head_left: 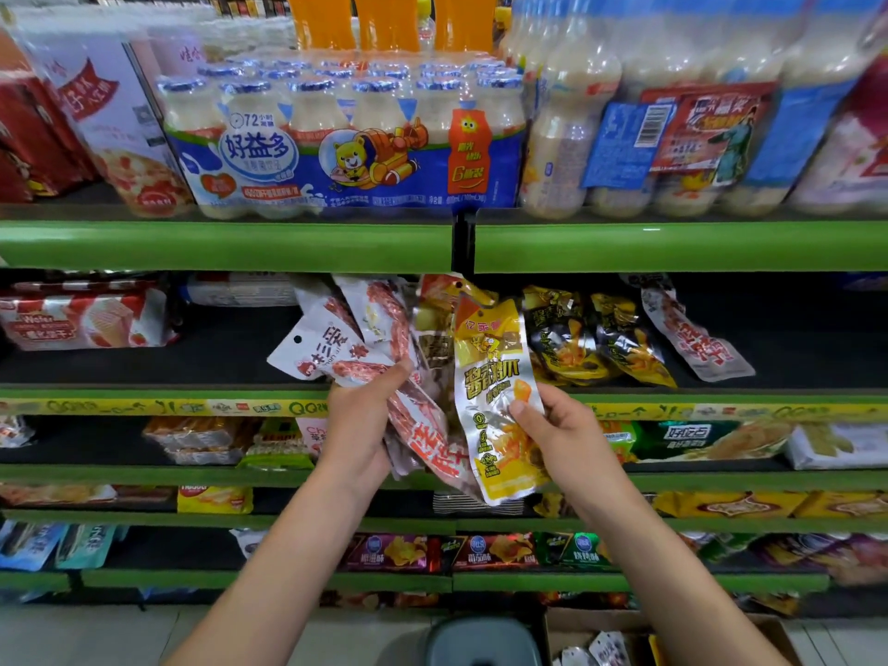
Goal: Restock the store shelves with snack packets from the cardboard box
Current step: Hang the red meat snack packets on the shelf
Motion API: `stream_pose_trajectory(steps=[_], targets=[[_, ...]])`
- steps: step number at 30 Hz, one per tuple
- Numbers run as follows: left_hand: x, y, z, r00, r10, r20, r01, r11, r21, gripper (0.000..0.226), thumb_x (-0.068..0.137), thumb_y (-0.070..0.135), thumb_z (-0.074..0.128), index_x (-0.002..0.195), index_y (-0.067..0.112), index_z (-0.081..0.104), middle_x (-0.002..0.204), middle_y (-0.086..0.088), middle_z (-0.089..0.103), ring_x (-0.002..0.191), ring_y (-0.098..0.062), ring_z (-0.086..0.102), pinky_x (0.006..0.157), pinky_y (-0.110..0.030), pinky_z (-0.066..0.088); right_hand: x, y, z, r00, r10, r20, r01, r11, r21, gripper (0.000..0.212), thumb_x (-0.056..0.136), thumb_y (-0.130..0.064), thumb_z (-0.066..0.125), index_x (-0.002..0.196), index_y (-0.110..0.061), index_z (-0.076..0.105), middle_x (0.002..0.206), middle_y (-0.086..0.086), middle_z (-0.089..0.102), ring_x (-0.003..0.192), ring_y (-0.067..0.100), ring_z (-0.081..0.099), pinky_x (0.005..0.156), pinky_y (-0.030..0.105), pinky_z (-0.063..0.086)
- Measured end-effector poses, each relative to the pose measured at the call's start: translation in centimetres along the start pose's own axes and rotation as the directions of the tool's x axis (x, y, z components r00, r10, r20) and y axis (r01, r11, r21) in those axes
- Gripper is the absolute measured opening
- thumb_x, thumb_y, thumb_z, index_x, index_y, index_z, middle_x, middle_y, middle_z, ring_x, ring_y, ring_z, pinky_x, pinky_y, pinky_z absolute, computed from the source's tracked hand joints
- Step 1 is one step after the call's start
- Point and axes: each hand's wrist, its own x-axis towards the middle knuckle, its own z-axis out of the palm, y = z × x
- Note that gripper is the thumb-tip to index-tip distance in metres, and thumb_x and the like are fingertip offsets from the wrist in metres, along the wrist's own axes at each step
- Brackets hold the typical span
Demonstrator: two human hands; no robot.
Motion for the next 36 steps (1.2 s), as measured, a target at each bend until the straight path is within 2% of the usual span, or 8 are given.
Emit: stream_pose_trajectory(steps=[5, 9, 12, 17, 25, 30, 34, 36], targets=[[0.2, 1.5, -0.5, 0.998, -0.007, -0.059, 0.004, 0.998, -0.056, 0.034, 0.089, 0.014, 0.073, 0.119, 0.000, 0.065, 0.110, -0.026, 0.072, 0.101, -0.044, 0.070, 0.090, -0.058, 0.057, 0.0, 0.1, -1.2, 1.000, -0.007, -0.018, 0.006, 0.999, -0.033, 0.029, 0.090, -0.046, 0.059, 0.104, -0.024, 0.070, 0.099, 0.026, 0.066, 0.079, 0.027, 0.063, 0.075, 0.062, 0.055], [0.1, 2.0, -0.7, 0.997, -0.007, -0.076, 0.003, 0.998, -0.064, 0.035, 0.089, 0.014, 0.074, 0.119, 0.000, 0.065, 0.110, -0.025, 0.073, 0.100, -0.043, 0.071, 0.086, -0.055, 0.059, -0.2, 0.3, -1.9, 0.999, -0.007, -0.037, 0.006, 1.000, -0.029, 0.031, 0.088, -0.049, 0.059, 0.105, -0.027, 0.071, 0.102, 0.031, 0.062, 0.077, 0.029, 0.058, 0.077, 0.067, 0.052], [-0.1, 2.0, -0.8, 0.998, -0.018, -0.068, 0.013, 0.997, -0.072, 0.038, 0.089, 0.014, 0.073, 0.123, 0.000, 0.064, 0.111, -0.024, 0.073, 0.102, -0.043, 0.070, 0.087, -0.057, 0.058, 0.2, 0.6, -2.6, 0.994, 0.020, -0.110, -0.020, 1.000, 0.003, 0.026, 0.090, -0.049, 0.062, 0.105, -0.030, 0.073, 0.086, 0.018, 0.070, 0.070, 0.025, 0.064, 0.065, 0.053, 0.058], [0.1, 1.6, -0.9, 0.998, -0.035, -0.056, 0.031, 0.996, -0.082, 0.034, 0.089, 0.014, 0.073, 0.121, 0.005, 0.066, 0.107, -0.020, 0.075, 0.089, -0.034, 0.075, 0.073, -0.048, 0.063, 0.5, 1.4, -2.4, 0.991, 0.026, 0.131, -0.114, 0.678, 0.726, 0.027, 0.098, -0.019, 0.038, 0.079, -0.010, 0.054, 0.052, -0.002, 0.034, 0.050, 0.016, 0.036, 0.050, 0.027, 0.033], [-0.1, 1.9, -0.8, 0.998, -0.031, -0.054, 0.027, 0.997, -0.068, 0.043, 0.090, 0.015, 0.072, 0.130, 0.003, 0.061, 0.115, -0.025, 0.071, 0.102, -0.043, 0.070, 0.090, -0.065, 0.053, 0.3, 2.2, -1.7, 0.980, -0.015, 0.197, -0.165, 0.478, 0.862, 0.030, 0.099, -0.014, 0.023, 0.081, -0.012, 0.046, 0.057, 0.000, 0.041, 0.055, 0.015, 0.035, 0.055, 0.026, 0.030], [0.2, 1.9, -1.3, 0.998, -0.033, -0.056, 0.029, 0.997, -0.074, 0.040, 0.089, 0.015, 0.072, 0.126, 0.003, 0.064, 0.110, -0.022, 0.074, 0.090, -0.035, 0.075, 0.076, -0.049, 0.062, 0.8, 1.7, -1.6, 0.957, -0.029, 0.287, -0.251, 0.405, 0.879, 0.033, 0.096, -0.022, 0.032, 0.071, -0.011, 0.050, 0.050, -0.003, 0.034, 0.045, 0.014, 0.030, 0.046, 0.025, 0.026], [0.0, 2.0, -1.9, 0.996, -0.088, -0.009, 0.087, 0.992, -0.097, 0.037, 0.089, 0.023, 0.071, 0.116, -0.002, 0.070, 0.090, -0.018, 0.078, 0.065, -0.025, 0.075, 0.050, -0.028, 0.056, 0.9, 0.3, -2.9, 0.969, 0.195, -0.149, -0.144, 0.944, 0.297, 0.034, 0.099, -0.039, 0.055, 0.080, -0.012, 0.063, 0.055, 0.001, 0.053, 0.044, 0.015, 0.048, 0.047, 0.025, 0.039], [-0.1, 2.1, -2.3, 0.995, -0.098, -0.001, 0.097, 0.990, -0.104, 0.037, 0.089, 0.025, 0.071, 0.113, -0.003, 0.072, 0.087, -0.016, 0.078, 0.060, -0.023, 0.074, 0.044, -0.023, 0.053, 1.5, -0.8, -3.4, 0.958, 0.059, -0.281, -0.100, 0.986, -0.132, 0.043, 0.104, -0.041, 0.046, 0.082, -0.006, 0.058, 0.065, 0.005, 0.053, 0.056, 0.020, 0.050, 0.057, 0.032, 0.040]])
